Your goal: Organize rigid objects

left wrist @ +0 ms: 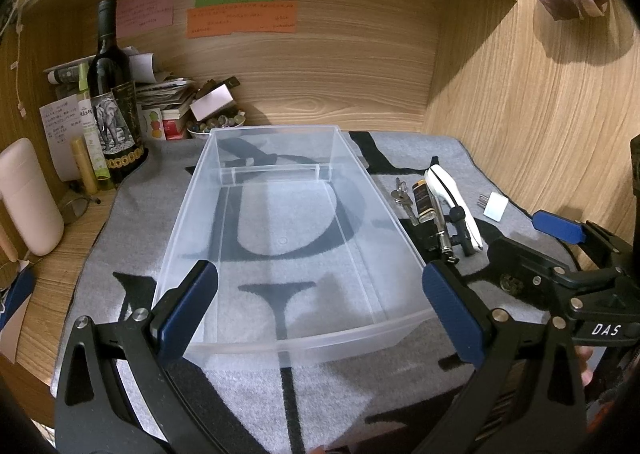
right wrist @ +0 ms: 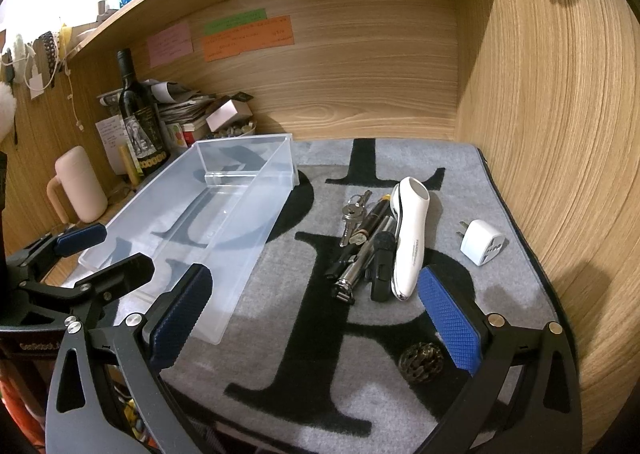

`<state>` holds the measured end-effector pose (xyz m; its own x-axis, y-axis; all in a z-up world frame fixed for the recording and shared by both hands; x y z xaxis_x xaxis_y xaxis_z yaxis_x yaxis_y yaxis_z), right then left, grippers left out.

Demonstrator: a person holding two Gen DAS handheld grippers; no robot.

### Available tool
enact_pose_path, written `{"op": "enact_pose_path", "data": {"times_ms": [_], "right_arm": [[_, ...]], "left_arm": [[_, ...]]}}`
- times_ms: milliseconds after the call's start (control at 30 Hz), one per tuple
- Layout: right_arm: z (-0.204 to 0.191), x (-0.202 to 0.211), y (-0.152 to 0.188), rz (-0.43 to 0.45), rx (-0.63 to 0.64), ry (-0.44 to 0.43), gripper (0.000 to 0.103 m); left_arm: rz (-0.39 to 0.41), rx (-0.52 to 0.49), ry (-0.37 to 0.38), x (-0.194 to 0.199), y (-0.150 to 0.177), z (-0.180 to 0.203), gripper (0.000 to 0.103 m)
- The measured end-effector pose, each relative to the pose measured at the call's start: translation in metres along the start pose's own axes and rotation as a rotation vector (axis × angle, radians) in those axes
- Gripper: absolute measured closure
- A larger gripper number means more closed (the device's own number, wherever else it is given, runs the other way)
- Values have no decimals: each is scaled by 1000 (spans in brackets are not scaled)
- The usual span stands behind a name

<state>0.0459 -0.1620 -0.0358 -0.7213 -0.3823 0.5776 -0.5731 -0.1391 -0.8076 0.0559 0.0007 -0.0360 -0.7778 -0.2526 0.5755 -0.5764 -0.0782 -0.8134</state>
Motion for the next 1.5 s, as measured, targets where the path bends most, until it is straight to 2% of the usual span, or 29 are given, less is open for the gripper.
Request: {"op": "enact_pose_path", "data": {"times_ms": [767, 933, 1200, 1233, 1333, 1433, 1500], "right_arm": [[-2, -2, -4, 10, 6, 7, 0], [3, -3, -10, 24, -5, 2, 0], [29, -5, -22, 33, -64, 3, 2], [33, -5, -24, 34, -66, 13, 3], [46, -3, -30, 31, -81, 33, 8], [56, -3, -32, 27, -102, 43, 13], [63, -4, -32, 21, -116, 54, 18]], "left_arm": [[-17, 8, 22, -2, -1, 0, 0], [-49, 27, 27, -8, -13, -19, 0], [-113, -3, -26, -30, -32, -60, 0], [-116, -12, -37, -34, -33, -65, 1], [-156, -29, -54, -47, -36, -76, 20], [-207, -20, -43, -63, -37, -85, 21], [-230, -19, -48, -71, -37, -88, 26]]}}
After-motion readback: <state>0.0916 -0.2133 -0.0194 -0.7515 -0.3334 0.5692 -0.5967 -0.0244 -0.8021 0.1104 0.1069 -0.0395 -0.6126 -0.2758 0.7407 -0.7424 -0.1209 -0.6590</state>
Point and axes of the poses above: each gripper's, at about its wrist camera, not at the fingertips, and x roughly against the way its jaws point, z to its right, y to its underside, the point moved 7 cm from there along -x, roughly the way its jaws point, and after that the axes turned 15 degrees about -y, right-handed, at the moved point
